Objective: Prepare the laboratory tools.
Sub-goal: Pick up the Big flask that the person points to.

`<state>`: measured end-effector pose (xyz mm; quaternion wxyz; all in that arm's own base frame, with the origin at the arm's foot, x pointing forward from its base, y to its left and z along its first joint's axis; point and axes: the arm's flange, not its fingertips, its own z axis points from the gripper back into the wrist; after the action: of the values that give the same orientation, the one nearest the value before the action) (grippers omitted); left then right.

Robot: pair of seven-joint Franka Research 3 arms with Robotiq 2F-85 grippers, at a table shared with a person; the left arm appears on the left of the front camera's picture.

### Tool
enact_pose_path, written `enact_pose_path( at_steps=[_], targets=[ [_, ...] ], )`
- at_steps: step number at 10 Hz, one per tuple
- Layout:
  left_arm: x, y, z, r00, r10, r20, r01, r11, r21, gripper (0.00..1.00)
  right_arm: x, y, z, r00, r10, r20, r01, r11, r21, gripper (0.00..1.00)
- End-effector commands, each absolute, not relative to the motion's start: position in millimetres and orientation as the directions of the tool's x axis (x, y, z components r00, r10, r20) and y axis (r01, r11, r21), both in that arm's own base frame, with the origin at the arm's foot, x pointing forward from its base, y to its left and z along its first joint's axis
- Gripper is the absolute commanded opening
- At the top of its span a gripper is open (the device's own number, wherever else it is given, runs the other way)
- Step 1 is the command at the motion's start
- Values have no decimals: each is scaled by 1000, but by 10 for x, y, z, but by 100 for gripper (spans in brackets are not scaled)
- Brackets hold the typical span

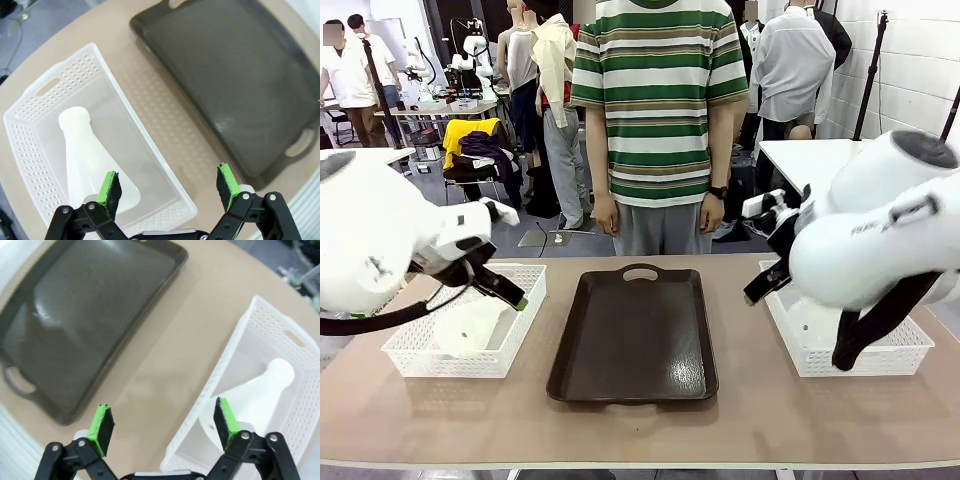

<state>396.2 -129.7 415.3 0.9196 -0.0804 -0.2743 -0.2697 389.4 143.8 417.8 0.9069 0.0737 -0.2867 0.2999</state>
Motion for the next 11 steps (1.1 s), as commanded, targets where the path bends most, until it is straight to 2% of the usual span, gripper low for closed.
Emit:
enact_pose_path(
  at_steps=[1, 4, 8, 11],
  targets=[
    [3852, -847, 4408, 708, -399, 583, 585, 793, -168, 100, 3812, 908, 4412, 646, 438, 625, -639, 758, 129, 100],
    [3820, -365, 4572, 733, -327, 597, 596, 731, -333, 100, 3814, 259, 4508, 698, 301, 650, -612, 722, 323, 100],
    [3813, 162, 4589, 765, -199, 612, 577, 632, -516, 100, 3662, -392, 4423, 714, 180, 676, -605, 645, 467, 100],
    [3724, 289, 4630, 756, -167, 633, 584, 608, -537, 100, 3628, -572, 4287, 727, 136, 673, -591, 623, 512, 100]
  ],
)
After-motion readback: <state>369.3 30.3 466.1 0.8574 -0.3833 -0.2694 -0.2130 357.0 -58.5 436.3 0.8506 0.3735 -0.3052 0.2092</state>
